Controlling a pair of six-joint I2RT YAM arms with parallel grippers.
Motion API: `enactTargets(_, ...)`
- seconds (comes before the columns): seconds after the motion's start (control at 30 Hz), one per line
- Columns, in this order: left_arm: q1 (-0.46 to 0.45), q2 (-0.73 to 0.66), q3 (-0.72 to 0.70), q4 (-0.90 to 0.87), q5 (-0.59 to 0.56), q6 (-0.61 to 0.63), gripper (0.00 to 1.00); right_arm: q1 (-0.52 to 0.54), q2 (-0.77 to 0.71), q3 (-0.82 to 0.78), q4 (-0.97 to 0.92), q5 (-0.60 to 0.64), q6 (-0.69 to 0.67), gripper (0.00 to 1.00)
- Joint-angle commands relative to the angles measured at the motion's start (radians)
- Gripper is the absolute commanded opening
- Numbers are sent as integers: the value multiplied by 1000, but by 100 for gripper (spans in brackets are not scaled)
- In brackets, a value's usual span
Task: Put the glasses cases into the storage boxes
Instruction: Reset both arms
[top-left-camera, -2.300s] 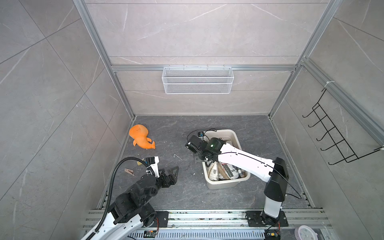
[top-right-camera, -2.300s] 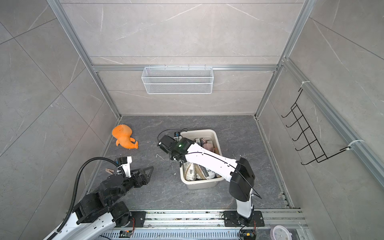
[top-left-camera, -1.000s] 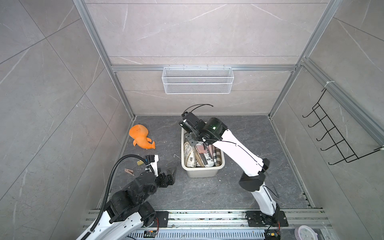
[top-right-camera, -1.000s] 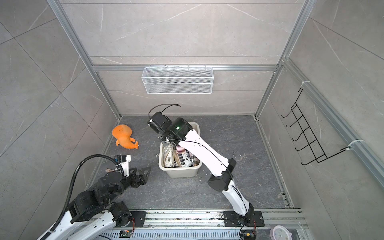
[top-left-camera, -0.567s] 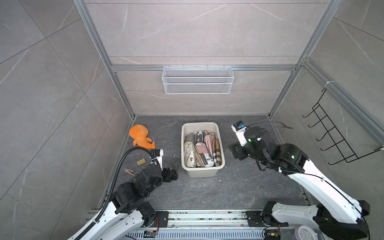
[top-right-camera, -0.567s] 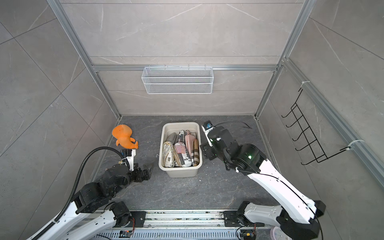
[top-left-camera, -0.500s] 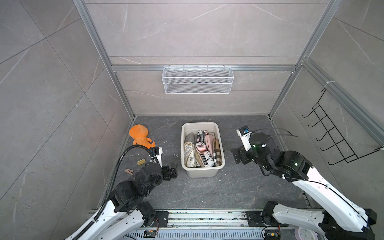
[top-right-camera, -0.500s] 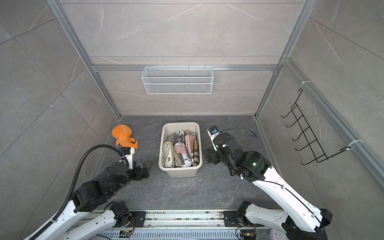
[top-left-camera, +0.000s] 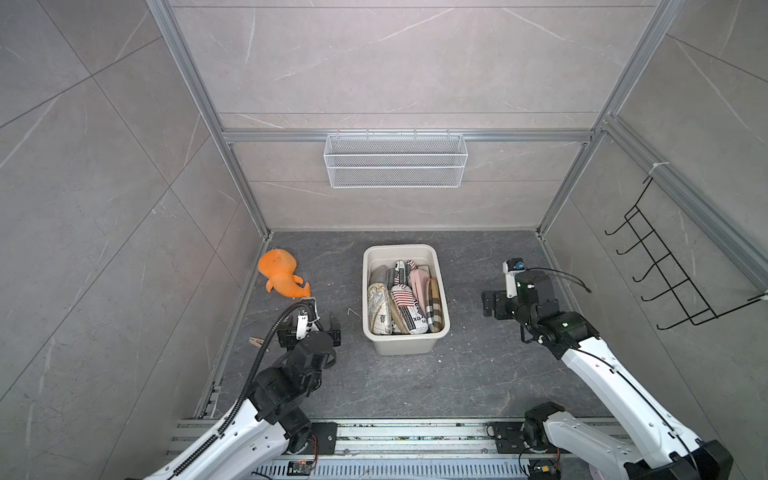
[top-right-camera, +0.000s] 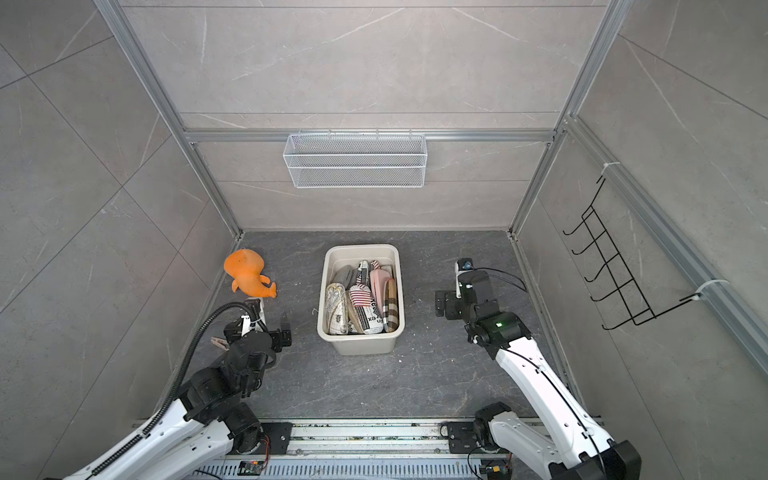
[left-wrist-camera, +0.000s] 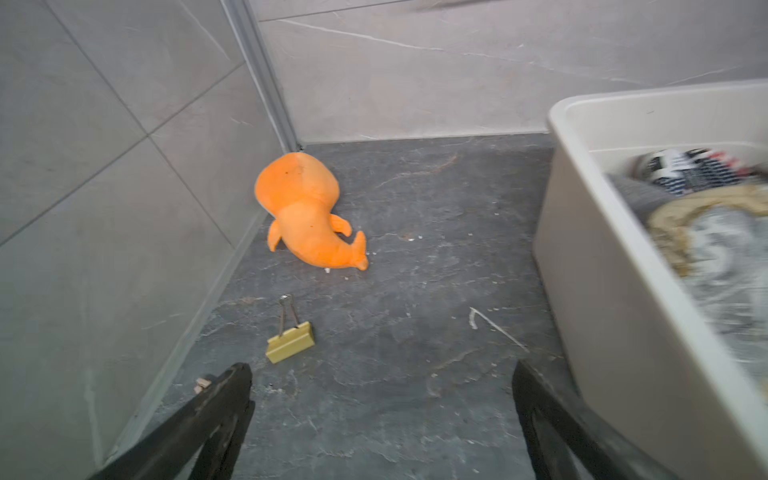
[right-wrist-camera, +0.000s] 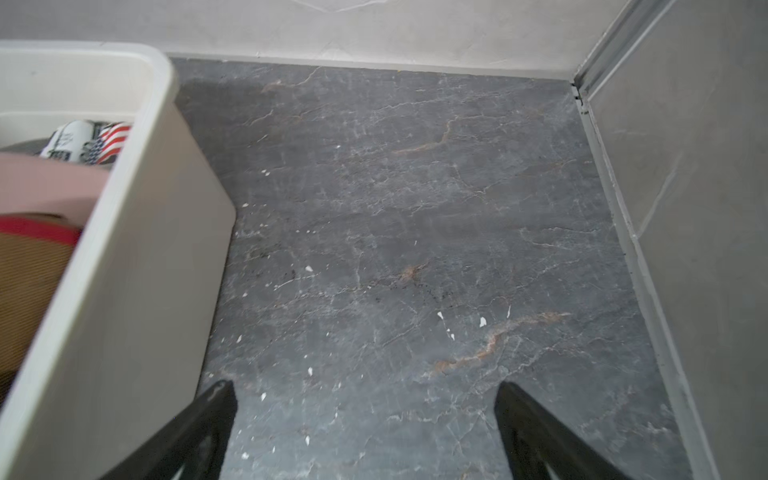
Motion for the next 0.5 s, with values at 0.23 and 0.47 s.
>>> enactTargets(0.23, 511, 501, -156, 802, 350, 149, 100, -224, 153, -376, 795, -194, -85, 100)
enactTargets(0.47, 639, 839, -70, 1002, 597, 218, 100, -213, 360, -547, 1311, -119, -100, 100)
